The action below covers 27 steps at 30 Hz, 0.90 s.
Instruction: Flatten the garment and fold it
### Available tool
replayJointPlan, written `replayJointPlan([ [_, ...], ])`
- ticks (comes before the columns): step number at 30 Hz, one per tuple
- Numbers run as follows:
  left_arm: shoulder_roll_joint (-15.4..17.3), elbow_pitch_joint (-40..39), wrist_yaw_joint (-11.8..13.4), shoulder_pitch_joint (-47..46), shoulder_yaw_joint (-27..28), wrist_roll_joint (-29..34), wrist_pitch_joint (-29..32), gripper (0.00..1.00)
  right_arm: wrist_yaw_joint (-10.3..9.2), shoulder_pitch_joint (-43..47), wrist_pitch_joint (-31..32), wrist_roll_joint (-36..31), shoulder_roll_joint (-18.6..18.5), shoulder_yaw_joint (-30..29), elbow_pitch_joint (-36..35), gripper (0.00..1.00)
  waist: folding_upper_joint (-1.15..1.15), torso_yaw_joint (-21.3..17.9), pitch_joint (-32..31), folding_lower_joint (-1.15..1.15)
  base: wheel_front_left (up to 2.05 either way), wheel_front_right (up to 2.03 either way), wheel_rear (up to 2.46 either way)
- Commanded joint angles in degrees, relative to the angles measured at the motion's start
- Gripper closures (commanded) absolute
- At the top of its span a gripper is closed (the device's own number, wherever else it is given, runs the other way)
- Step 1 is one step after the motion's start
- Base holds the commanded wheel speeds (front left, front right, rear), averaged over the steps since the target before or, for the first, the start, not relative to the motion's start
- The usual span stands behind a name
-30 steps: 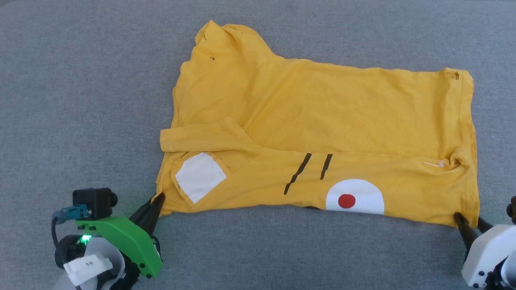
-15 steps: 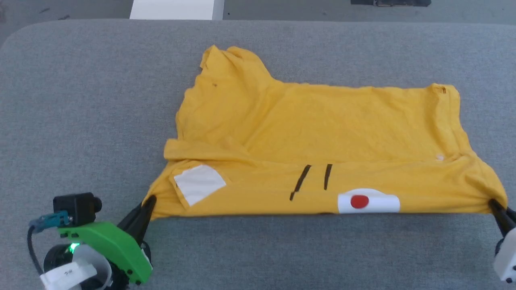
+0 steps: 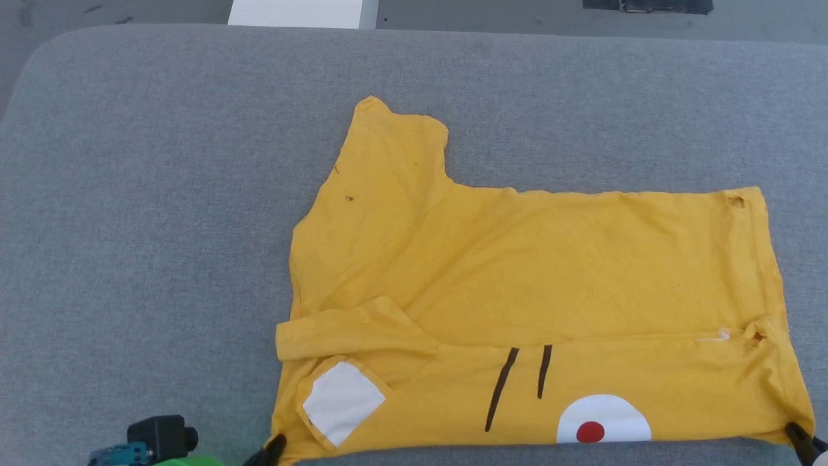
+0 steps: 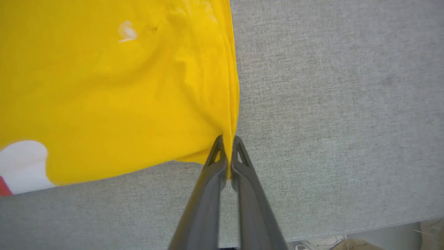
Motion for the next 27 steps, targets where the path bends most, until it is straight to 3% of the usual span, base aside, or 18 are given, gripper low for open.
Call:
replayJointPlan([
  [1,-0.7,1.5,-0.7,-0.1,-0.1,-0.8,-0.8,1.0,-0.11,0.2,-1.0,-0.3,0.2,0.1,0.9,1.0,0.0,0.3,0.2,0.0,0.0,0.0,0.0],
  [4,-1.8,4.8,-2.2,-2.3,0.2,-1.1,-2.7,1.0,-0.11,-0.9,-3.0,-0.8,0.4,0.5,2.7,1.0,0.0,0.4,0.1,0.0,0.0,0.0,0.0],
  [5,-2.0,6.0,-2.8,-3.2,0.3,-0.9,-3.5,1.0,-0.11,-1.4,-4.0,-1.2,0.3,0.8,3.3,0.64,0.0,0.4,0.1,0.0,0.0,0.0,0.0],
  [6,-2.1,6.9,-3.1,-4.0,0.3,-0.7,-4.1,1.0,-0.11,-1.9,-4.8,-1.3,0.1,1.1,3.7,0.0,0.0,0.4,0.0,0.0,0.0,0.0,0.0],
  [7,-2.3,7.8,-3.6,-4.8,0.5,-0.5,-4.8,0.55,-0.11,-2.6,-5.8,-1.5,0.1,1.0,4.3,0.0,0.0,0.4,-0.2,0.0,0.0,0.0,0.0],
  [8,-2.3,8.4,-3.9,-5.4,0.5,-0.4,-5.2,0.0,-0.11,-3.0,-6.4,-1.5,0.0,1.2,4.6,0.0,0.0,0.3,-0.3,0.0,0.0,0.0,0.0],
  [15,-1.8,5.4,-5.9,-7.5,4.9,-1.8,-9.6,0.0,-0.11,-5.4,-11.0,-0.9,-1.7,2.2,1.5,0.0,0.0,-0.8,-1.0,0.0,0.0,0.0,0.0],
  [20,1.4,-1.5,-6.4,-12.7,7.9,1.7,-12.4,0.0,-0.11,-7.5,-13.8,-2.4,-1.1,3.3,-2.2,0.0,0.0,-1.9,0.8,0.0,0.0,0.0,0.0],
  [23,4.3,-4.7,-6.5,-20.4,7.7,6.4,-12.7,0.0,-0.11,-8.7,-14.3,-2.7,-0.8,5.2,-3.9,0.0,0.0,-2.5,3.1,0.0,0.0,0.0,0.0],
  [27,7.7,-3.6,-9.3,-34.2,4.0,12.7,-11.1,0.0,-0.11,-10.6,-15.3,-3.4,-0.6,7.1,-5.5,0.0,0.0,-3.4,6.9,0.0,0.0,0.0,0.0],
])
